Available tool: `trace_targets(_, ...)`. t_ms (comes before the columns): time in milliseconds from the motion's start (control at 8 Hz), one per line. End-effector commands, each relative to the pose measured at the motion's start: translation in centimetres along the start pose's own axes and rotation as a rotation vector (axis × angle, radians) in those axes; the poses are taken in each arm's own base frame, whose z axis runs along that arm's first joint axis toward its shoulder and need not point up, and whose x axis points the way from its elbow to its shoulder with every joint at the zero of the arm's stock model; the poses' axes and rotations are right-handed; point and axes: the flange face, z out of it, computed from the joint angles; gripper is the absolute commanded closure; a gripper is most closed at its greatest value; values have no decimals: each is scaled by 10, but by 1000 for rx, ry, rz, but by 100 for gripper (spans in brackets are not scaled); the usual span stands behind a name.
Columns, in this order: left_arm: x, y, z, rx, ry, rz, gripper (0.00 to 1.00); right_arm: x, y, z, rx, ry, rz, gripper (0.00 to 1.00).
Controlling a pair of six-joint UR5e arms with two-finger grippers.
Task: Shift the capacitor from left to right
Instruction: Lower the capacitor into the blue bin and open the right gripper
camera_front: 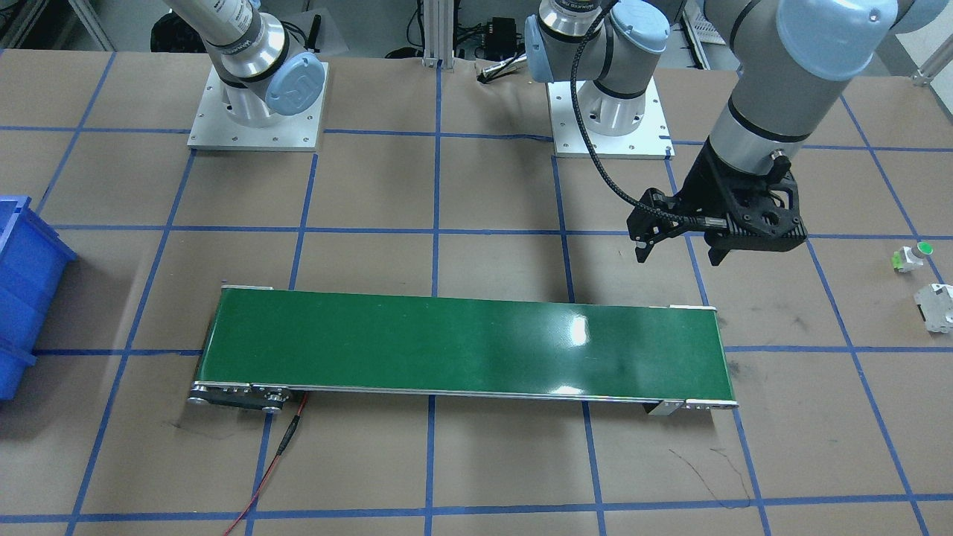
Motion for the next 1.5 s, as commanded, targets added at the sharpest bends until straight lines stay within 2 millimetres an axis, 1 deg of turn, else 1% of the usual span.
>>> trace_targets(0, -1, -1, 2, -3, 0, 3, 0, 0, 0, 9, 9, 11, 15, 32)
trace_targets(125, -1, -2, 2, -2, 0, 12, 0, -1, 2, 2, 12, 18, 22, 10)
trace_targets(250, -1, -2, 2, -2, 0, 3, 0, -5, 4, -21, 30, 44, 28, 5)
trace_targets(375, -1, -2, 2, -3, 0, -5, 0, -14, 7, -49, 50, 74, 74, 0)
trace_targets(500, -1, -2, 3, -5, 0, -6, 0, -32, 11, -85, 60, 84, 75, 0)
trace_targets(625, -1, -2, 2, -2, 0, -8, 0, -61, 13, -129, 59, 81, 70, 0)
trace_targets(750, -1, -3, 3, -3, 2, -9, 0, -94, 18, -175, 71, 95, 52, 0)
trace_targets(1000, -1, -2, 4, -7, 2, -11, 0, -176, 10, -234, 27, 34, 82, 0)
trace_targets(1125, -1, -3, 3, -4, 5, -11, 0, -216, 7, -253, 12, 21, 100, 0)
trace_targets(1250, -1, -3, 4, -7, 5, -11, 0, -260, 10, -268, -3, 0, 112, 0)
trace_targets(1375, -1, -3, 4, -6, 5, -11, 0, -303, 6, -279, 6, 8, 141, 0)
